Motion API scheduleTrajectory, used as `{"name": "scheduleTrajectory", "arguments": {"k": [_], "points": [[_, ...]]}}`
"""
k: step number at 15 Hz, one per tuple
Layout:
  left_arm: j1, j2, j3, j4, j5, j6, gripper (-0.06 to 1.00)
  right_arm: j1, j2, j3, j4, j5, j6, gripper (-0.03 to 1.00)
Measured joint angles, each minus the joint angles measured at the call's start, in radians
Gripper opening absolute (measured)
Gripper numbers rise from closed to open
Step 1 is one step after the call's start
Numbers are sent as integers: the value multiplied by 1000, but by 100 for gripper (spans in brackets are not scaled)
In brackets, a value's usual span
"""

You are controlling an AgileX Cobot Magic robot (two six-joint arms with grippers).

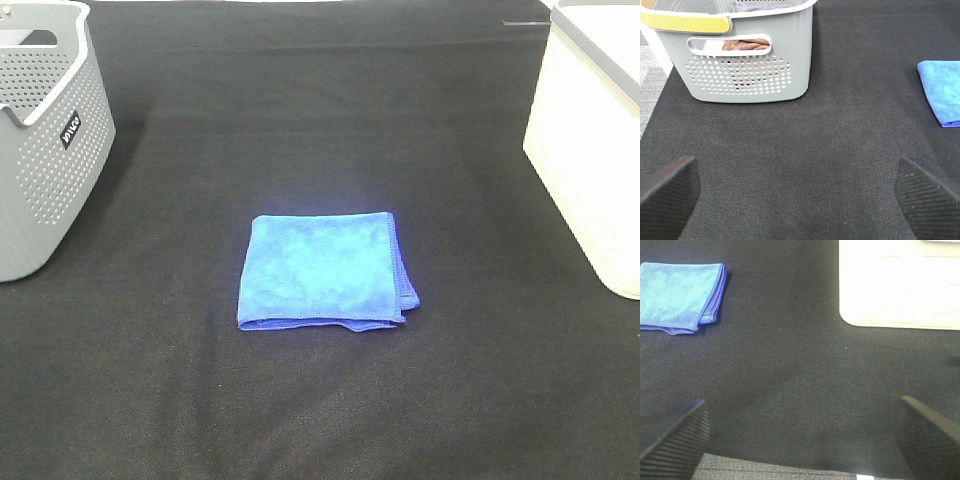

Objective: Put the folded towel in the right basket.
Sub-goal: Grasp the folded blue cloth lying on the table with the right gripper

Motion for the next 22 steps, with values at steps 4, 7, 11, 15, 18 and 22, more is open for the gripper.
{"name": "scheduleTrajectory", "arguments": {"k": [4, 7, 11, 15, 18, 22], "points": [[0, 0, 0, 0, 0, 0, 99, 0, 0, 0, 0, 0, 0, 97], [0, 0, 0, 0, 0, 0, 99, 0, 0, 0, 0, 0, 0, 97], [0, 0, 0, 0, 0, 0, 99, 0, 0, 0, 0, 0, 0, 97], [0, 0, 0, 0, 0, 0, 99, 0, 0, 0, 0, 0, 0, 97], [0, 0, 0, 0, 0, 0, 99, 0, 0, 0, 0, 0, 0, 97], [0, 0, 0, 0, 0, 0, 99, 0, 0, 0, 0, 0, 0, 97]]}}
